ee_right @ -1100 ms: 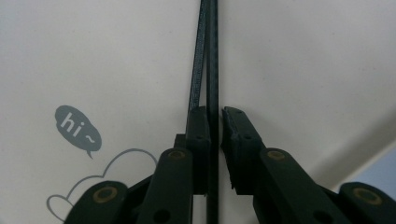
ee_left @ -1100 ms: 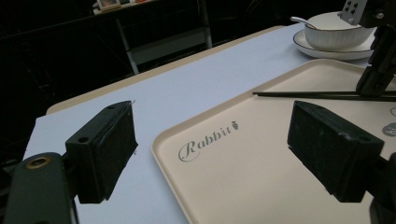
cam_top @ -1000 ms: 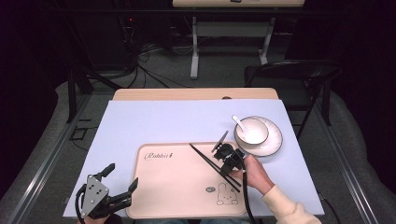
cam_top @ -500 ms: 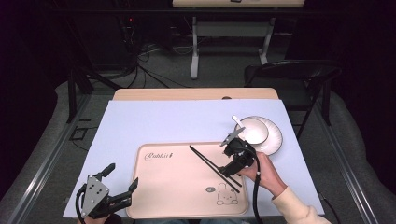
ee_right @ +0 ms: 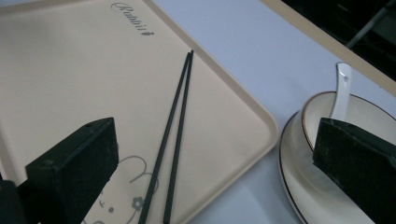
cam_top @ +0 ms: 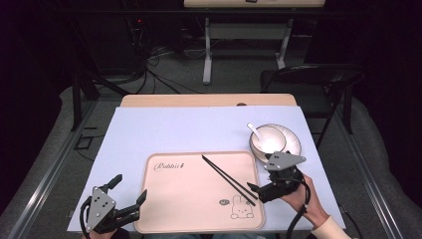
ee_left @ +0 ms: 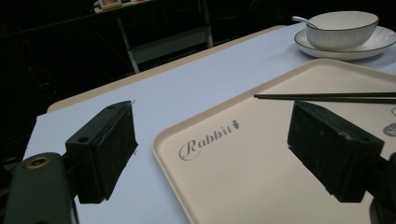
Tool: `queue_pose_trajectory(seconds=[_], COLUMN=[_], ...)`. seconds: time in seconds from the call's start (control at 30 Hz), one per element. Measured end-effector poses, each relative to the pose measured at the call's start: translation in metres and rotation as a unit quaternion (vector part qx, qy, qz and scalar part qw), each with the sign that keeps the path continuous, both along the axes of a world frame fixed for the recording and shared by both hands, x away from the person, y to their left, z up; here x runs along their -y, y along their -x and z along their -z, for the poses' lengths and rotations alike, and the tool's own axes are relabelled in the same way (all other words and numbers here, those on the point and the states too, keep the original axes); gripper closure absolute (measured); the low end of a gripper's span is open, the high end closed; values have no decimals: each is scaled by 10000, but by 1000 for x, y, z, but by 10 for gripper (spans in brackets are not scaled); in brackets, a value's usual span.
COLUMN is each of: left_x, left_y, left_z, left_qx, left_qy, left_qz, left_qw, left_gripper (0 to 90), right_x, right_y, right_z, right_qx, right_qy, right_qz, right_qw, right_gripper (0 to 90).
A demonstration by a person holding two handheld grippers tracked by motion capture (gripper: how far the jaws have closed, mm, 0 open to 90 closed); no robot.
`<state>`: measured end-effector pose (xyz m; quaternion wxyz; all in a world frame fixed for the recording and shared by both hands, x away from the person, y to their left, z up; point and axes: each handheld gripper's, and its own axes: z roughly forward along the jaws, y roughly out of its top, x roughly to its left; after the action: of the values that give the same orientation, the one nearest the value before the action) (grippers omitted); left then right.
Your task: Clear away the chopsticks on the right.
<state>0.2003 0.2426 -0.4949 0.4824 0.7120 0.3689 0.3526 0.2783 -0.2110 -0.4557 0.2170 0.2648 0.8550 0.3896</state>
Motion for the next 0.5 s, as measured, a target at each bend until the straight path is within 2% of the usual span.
queue_pose_trajectory(seconds=[0.17, 0.27, 0.33, 0.5], left_x=[0, 0, 0, 1], left_y=[0, 0, 0, 0], left_z=[0, 0, 0, 0], left_qx=[-2, -6, -2, 4], left_qy=[-11, -10, -9, -18], left_qz=[7, 6, -2, -11], left_qw=[10000, 10000, 10000, 10000], left_gripper=[154, 154, 154, 154], right_x=[23, 33, 37, 46], right_y=[25, 38, 44, 52], right_z=[14, 23, 27, 35], right_qx=[249, 230, 267, 271], right_qy=[-219, -284, -225, -302], right_qz=[63, 175, 258, 365], right_qw=[9994, 9992, 9991, 9985], right_gripper=[0, 0, 0, 0])
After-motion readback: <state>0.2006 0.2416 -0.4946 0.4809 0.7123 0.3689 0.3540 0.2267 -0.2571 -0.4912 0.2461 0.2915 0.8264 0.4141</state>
